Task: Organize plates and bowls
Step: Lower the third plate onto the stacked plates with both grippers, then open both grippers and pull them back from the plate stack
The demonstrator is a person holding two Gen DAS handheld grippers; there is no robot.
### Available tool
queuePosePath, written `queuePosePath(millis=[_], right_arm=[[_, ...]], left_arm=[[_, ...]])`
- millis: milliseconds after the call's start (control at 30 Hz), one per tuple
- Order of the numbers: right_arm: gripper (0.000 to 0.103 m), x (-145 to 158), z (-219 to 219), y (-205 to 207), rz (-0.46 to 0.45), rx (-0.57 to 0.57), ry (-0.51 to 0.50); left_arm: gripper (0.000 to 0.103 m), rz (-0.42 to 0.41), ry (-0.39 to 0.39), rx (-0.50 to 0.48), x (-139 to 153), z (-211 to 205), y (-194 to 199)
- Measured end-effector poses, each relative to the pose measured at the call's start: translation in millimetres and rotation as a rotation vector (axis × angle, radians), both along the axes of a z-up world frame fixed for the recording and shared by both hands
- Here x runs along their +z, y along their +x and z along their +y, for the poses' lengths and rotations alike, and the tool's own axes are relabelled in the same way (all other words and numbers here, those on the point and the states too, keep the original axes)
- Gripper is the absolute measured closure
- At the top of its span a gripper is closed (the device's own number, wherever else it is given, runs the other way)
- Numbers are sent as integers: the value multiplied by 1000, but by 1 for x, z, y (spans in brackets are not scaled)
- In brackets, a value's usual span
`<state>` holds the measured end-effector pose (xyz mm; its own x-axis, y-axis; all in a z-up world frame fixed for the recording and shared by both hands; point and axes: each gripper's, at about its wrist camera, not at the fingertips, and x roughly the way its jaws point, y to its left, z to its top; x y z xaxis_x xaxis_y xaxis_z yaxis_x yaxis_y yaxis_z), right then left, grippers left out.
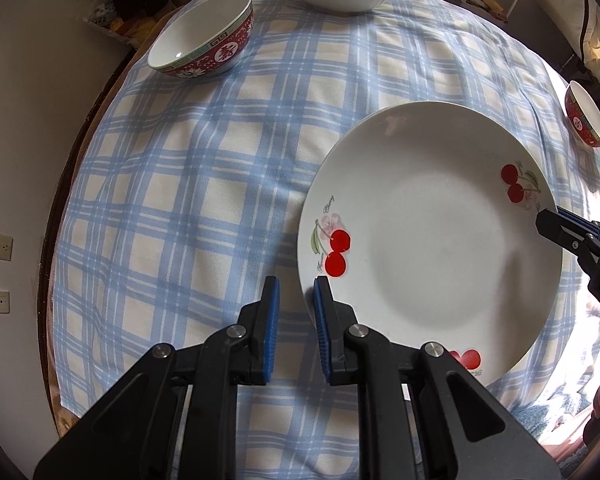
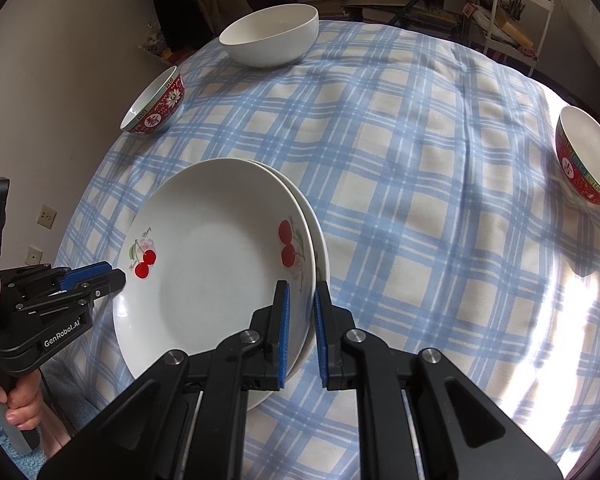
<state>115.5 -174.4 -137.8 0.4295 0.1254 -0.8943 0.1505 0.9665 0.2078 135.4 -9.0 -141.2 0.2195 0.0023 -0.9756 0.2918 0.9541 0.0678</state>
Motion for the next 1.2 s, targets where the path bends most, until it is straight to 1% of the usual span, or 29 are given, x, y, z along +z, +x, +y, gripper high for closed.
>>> queuePosePath(millis=[67, 367, 500, 567, 600, 633, 667, 733, 833, 867, 933, 967, 1000, 1033, 1067, 1133, 1200], right_arm=[[86, 1, 1, 0, -4, 7, -38], [86, -2, -4, 4, 9, 3, -5], [85, -3, -4, 4, 10, 2, -4], [83, -3, -4, 4, 10, -2, -2], [77, -2, -5, 4, 9, -6, -3], [69, -1, -6, 5, 4, -11, -6], [64, 1, -8, 5, -2, -15, -7], [52, 4, -11, 5, -13, -24, -9], [48, 9, -16, 11, -20, -34, -3], [47, 11, -18, 14, -23, -32, -3], [46, 18, -19, 23, -41, -24, -23], [45, 22, -20, 27, -54, -21, -39], [42, 26, -20, 31, -64, -15, -50], [36, 30, -21, 36, -72, -11, -54], [34, 34, -22, 41, -82, -11, -53], [28, 40, -26, 51, -98, -7, -48], [25, 44, -29, 64, -103, 2, -51]], left_arm=[[85, -4, -12, 8, 2, 1, 1], [84, -5, -2, 6, 2, 1, 1], [84, 23, -28, 23, 1, 3, 3], [84, 27, -31, 34, 3, 5, 3], [83, 27, -30, 41, 4, 6, 4], [83, 29, -26, 47, 5, 7, 5], [83, 34, -20, 53, 5, 8, 7], [83, 39, -28, 69, 6, 10, 11], [81, 34, -21, 74, 11, 9, 18], [77, 23, -10, 66, 14, 8, 21], [62, -21, 38, 41, 22, 1, 26], [50, -44, 61, 23, 27, -4, 29], [49, -65, 74, 10, 32, -7, 34], [49, -79, 84, 5, 37, -10, 39], [48, -87, 84, 7, 41, -11, 44], [43, -93, 61, 18, 50, -13, 57], [33, -107, 61, 22, 56, -16, 71]])
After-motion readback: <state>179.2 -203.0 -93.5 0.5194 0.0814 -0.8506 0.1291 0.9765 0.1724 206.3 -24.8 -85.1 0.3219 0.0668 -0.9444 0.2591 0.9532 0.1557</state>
